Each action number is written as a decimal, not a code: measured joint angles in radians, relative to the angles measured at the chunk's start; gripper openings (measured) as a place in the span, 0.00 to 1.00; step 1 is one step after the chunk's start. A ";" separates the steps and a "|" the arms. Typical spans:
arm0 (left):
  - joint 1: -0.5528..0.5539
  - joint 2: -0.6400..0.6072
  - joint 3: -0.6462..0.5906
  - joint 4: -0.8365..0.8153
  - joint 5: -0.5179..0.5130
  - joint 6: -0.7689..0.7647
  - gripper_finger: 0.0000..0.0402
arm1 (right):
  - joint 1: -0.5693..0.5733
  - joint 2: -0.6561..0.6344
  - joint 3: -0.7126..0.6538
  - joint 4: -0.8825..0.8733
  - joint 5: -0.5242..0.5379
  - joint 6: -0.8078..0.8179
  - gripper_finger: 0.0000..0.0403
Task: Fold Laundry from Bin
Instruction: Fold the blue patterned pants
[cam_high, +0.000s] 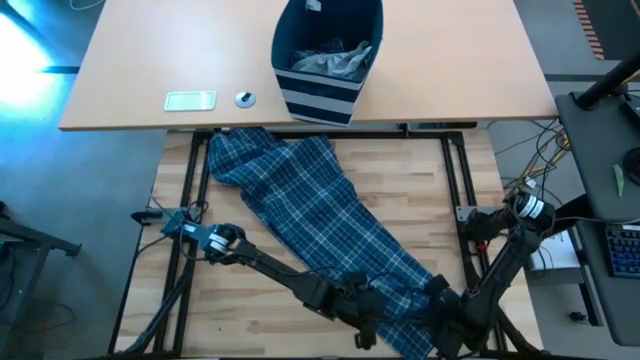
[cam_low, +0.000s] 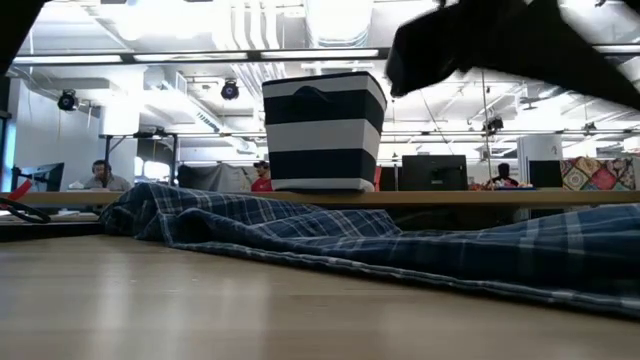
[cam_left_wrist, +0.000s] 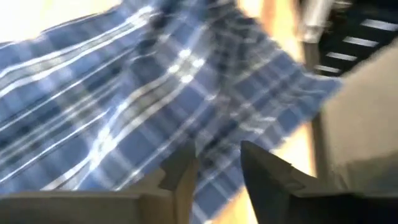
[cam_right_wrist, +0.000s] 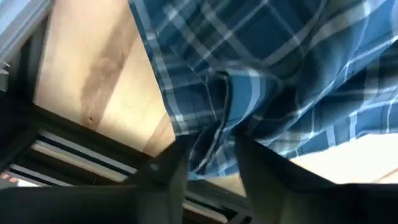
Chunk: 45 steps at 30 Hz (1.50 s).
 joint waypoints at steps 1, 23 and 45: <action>-0.002 0.000 -0.006 -0.001 -0.015 -0.022 0.34 | 0.003 0.000 0.002 -0.022 -0.007 0.001 0.40; -0.090 -0.032 -0.179 0.298 -0.163 -0.063 0.48 | 0.155 0.195 0.229 0.011 0.296 0.144 0.59; -0.094 -0.033 -0.173 0.299 -0.224 -0.103 0.48 | 0.060 0.208 0.098 0.162 0.181 0.387 0.16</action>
